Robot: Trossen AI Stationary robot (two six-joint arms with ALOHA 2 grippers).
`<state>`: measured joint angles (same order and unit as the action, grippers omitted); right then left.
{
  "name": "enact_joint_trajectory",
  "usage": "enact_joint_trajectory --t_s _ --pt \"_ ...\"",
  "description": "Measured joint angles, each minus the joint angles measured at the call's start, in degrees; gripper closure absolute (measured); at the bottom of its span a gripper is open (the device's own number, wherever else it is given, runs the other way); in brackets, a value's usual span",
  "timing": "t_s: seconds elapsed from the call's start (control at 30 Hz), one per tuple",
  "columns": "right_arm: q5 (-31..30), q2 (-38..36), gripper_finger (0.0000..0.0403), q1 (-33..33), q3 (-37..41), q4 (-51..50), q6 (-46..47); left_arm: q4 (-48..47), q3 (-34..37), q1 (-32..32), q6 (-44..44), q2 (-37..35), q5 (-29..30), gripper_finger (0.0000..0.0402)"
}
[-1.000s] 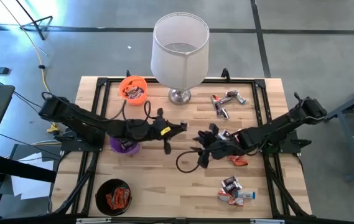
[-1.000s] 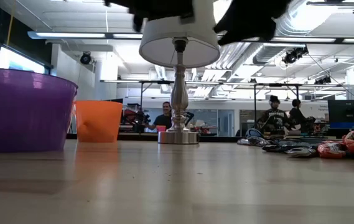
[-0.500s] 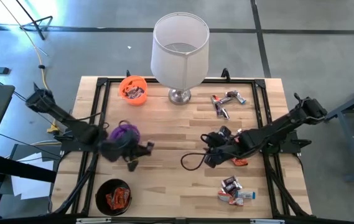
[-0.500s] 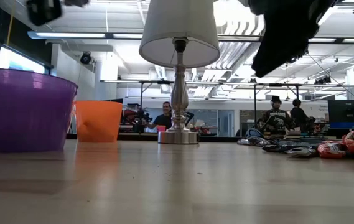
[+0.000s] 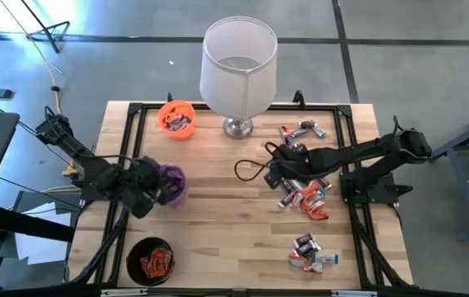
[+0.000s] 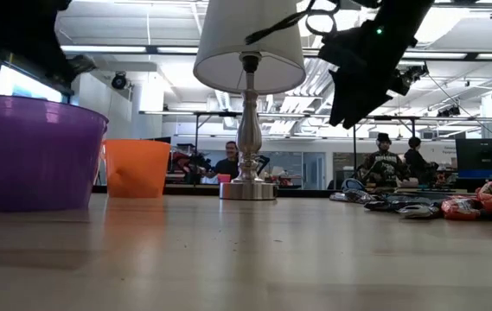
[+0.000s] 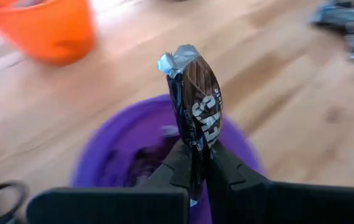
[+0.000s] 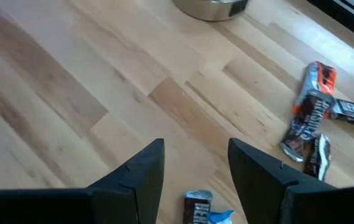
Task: Sort candy
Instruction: Put the brown chocolate into the purple bucket
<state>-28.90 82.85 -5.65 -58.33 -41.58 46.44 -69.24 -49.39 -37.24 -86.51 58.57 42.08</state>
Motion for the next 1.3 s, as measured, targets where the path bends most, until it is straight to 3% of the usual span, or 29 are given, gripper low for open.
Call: enact_joint_trajectory --t_s 0.2,0.43,0.7,0.9,1.07,1.3 --pt "0.52 0.00 0.0231 0.59 0.00 0.06 0.07 -2.14 0.53 0.94 -3.34 0.00 -4.42 0.0398" --pt "0.57 0.00 0.0231 0.83 0.07 0.02 -1.53 -2.85 1.88 2.27 0.08 0.02 -8.64 0.0391" --pt "5.86 0.00 0.0229 0.57 0.11 -3.41 -2.51 -2.67 1.88 4.00 13.43 0.02 -12.33 0.0328" --pt "8.10 0.01 0.0229 -1.02 0.11 -6.55 -1.59 -1.75 1.88 5.92 16.11 0.02 -12.75 0.0284" --pt "8.41 0.02 0.0229 -2.69 0.10 -13.84 4.06 10.21 1.88 7.20 19.65 0.02 -12.81 0.0273" --pt "6.40 0.04 0.0229 -7.15 -2.75 -34.71 13.46 44.55 1.86 9.41 44.73 0.02 -12.40 0.0273"
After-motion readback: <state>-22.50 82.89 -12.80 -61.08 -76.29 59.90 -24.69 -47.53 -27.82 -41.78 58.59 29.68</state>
